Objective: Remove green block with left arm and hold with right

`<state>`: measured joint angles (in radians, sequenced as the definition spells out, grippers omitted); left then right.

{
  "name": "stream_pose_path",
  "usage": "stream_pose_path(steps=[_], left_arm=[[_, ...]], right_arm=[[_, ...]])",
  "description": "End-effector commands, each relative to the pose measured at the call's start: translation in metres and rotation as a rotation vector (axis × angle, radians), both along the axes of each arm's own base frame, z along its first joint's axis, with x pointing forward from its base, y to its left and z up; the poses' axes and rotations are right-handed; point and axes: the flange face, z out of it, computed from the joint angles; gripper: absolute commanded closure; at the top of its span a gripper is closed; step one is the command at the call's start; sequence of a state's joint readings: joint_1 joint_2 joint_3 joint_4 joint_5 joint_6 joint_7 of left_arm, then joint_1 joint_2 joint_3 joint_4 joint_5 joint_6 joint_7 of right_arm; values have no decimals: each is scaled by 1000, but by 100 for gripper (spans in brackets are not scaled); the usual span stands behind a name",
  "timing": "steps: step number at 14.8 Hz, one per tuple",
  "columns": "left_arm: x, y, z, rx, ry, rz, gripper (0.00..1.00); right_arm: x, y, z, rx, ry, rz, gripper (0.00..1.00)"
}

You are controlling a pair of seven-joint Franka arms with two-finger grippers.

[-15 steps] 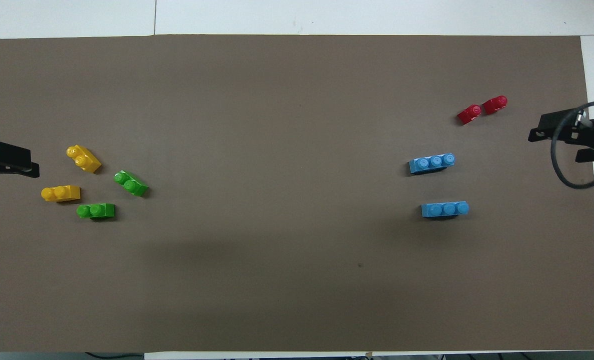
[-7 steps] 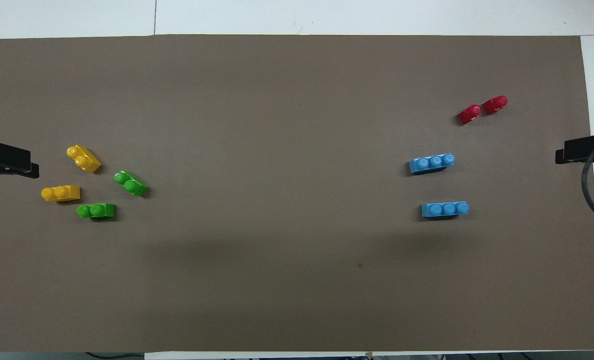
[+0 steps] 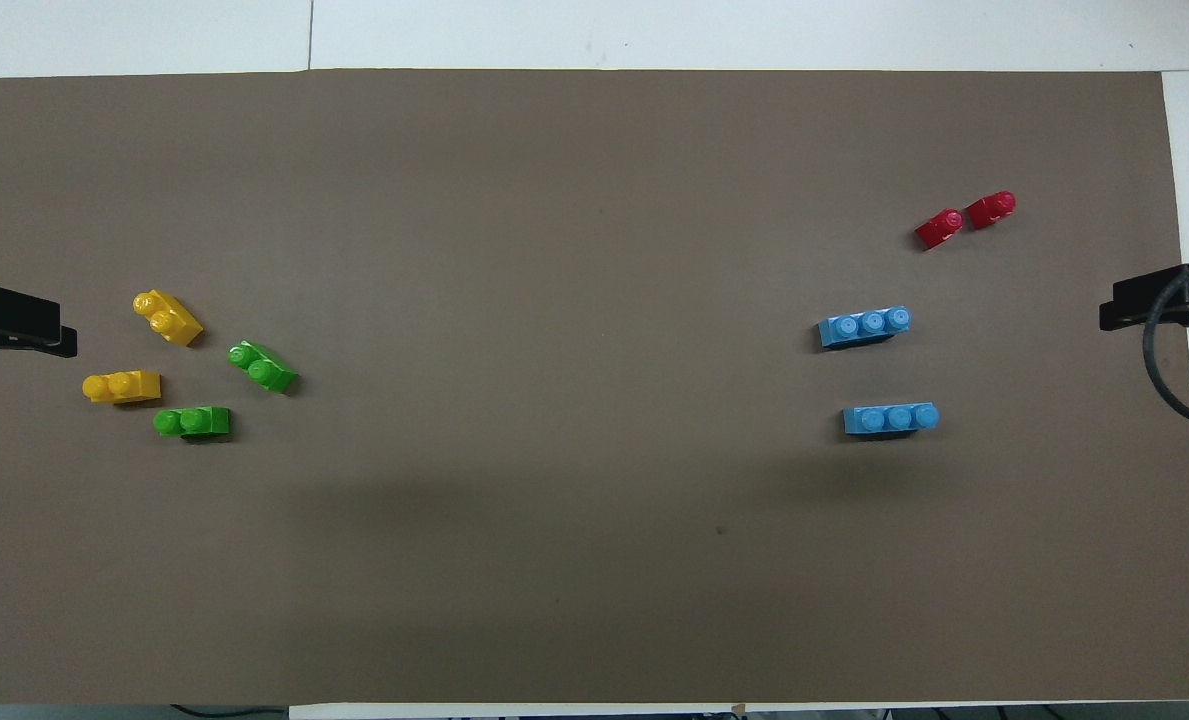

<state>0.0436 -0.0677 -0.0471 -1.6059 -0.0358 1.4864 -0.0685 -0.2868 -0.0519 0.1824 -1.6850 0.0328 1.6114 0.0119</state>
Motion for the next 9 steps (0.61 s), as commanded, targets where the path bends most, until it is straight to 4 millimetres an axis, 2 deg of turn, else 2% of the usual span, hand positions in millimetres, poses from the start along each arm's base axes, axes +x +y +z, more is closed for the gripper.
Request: stream_pose_path(steps=[1, 4, 9], left_arm=[[0, 3, 5, -9, 1, -14, 0], [0, 3, 5, -9, 1, -14, 0], [0, 3, 5, -9, 1, -14, 0]], right_arm=[[8, 4, 1, -18, 20, 5, 0], [14, 15, -10, -17, 36, 16, 0], [14, 21, -18, -43, 48, -11, 0]])
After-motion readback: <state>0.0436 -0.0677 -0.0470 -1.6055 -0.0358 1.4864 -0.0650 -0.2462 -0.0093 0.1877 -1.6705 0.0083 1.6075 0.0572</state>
